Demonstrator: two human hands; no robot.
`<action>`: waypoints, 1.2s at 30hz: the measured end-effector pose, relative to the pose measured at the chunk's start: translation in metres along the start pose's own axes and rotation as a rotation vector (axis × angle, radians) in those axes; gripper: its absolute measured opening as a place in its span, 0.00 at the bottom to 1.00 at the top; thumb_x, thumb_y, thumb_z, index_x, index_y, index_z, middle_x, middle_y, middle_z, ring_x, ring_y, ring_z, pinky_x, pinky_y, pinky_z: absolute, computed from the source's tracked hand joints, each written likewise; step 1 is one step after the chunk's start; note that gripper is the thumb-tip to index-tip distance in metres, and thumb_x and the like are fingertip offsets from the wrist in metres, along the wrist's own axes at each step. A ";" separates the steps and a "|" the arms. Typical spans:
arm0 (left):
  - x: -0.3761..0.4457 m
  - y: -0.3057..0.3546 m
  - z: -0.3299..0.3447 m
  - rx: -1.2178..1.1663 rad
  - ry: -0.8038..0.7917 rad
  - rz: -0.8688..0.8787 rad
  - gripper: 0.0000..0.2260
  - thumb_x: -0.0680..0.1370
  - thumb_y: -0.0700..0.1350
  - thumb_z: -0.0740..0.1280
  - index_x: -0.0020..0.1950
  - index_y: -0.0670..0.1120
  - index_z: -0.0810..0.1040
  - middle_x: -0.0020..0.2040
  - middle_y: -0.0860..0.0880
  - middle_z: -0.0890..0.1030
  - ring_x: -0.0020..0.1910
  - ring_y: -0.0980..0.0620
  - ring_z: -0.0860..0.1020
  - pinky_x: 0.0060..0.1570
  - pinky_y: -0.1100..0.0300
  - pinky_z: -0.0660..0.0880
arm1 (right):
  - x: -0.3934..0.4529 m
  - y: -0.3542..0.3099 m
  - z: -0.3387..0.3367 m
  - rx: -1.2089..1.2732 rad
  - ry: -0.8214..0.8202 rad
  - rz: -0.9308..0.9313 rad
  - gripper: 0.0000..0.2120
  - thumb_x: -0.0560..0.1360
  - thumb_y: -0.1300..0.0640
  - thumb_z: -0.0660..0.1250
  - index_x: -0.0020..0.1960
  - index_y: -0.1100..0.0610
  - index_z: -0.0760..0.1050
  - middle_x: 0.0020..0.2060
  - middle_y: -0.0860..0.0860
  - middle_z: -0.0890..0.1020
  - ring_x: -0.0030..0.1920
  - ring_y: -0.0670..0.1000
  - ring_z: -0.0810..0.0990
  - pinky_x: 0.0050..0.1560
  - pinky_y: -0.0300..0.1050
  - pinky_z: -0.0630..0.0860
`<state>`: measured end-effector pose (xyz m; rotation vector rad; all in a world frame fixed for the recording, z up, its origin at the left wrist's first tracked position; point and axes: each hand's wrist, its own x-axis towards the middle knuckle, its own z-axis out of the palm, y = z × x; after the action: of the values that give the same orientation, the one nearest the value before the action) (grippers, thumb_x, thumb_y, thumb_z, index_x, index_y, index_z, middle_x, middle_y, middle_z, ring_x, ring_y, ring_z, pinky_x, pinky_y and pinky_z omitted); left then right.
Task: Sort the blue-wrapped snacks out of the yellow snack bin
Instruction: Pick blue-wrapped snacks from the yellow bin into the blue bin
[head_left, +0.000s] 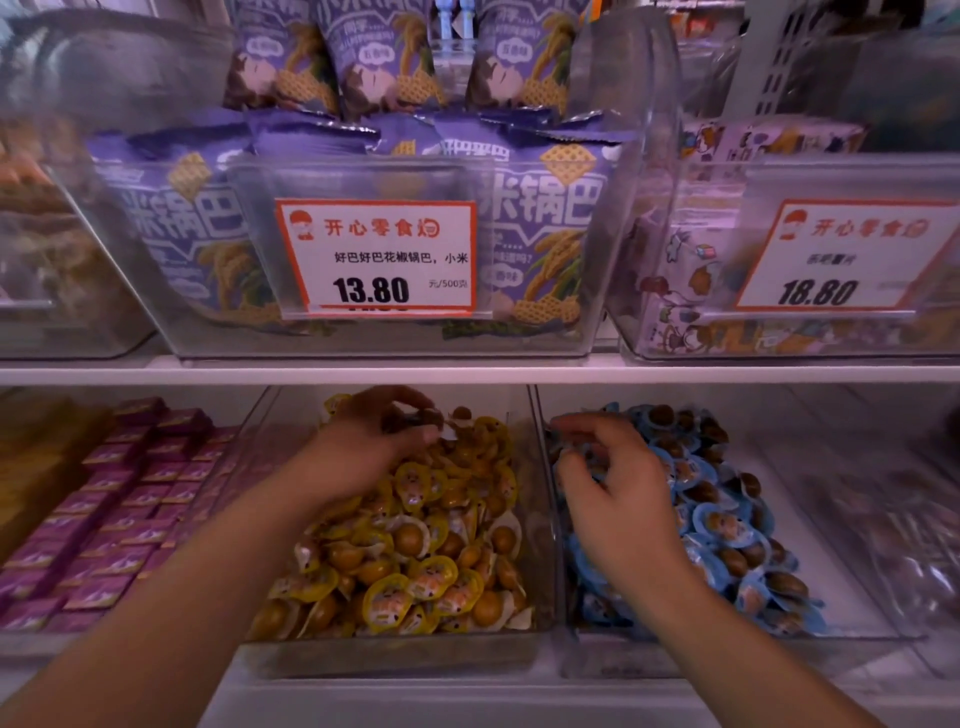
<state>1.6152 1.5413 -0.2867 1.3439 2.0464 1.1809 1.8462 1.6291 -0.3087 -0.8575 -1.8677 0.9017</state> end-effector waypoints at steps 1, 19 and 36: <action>-0.011 0.003 -0.007 -0.054 0.057 0.004 0.09 0.74 0.40 0.74 0.53 0.48 0.81 0.45 0.53 0.85 0.43 0.61 0.83 0.45 0.67 0.75 | 0.000 -0.005 -0.002 0.030 0.022 -0.005 0.13 0.77 0.63 0.65 0.53 0.46 0.77 0.50 0.48 0.80 0.51 0.42 0.78 0.51 0.34 0.75; -0.087 0.020 0.028 -0.040 -0.203 0.215 0.34 0.74 0.71 0.60 0.77 0.66 0.53 0.74 0.68 0.61 0.72 0.70 0.61 0.71 0.59 0.66 | 0.002 -0.039 -0.032 0.094 0.010 0.144 0.02 0.77 0.57 0.69 0.49 0.53 0.77 0.37 0.51 0.83 0.36 0.46 0.82 0.31 0.40 0.75; 0.042 -0.024 0.036 0.892 -0.392 0.303 0.32 0.65 0.64 0.70 0.66 0.55 0.71 0.58 0.51 0.78 0.55 0.47 0.78 0.51 0.54 0.76 | -0.004 0.007 0.003 -0.033 -0.235 0.202 0.13 0.82 0.51 0.57 0.61 0.47 0.76 0.54 0.46 0.80 0.57 0.45 0.76 0.61 0.45 0.73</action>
<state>1.6097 1.5898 -0.3216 2.1209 2.1706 -0.0110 1.8463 1.6290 -0.3173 -1.0106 -2.0268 1.1403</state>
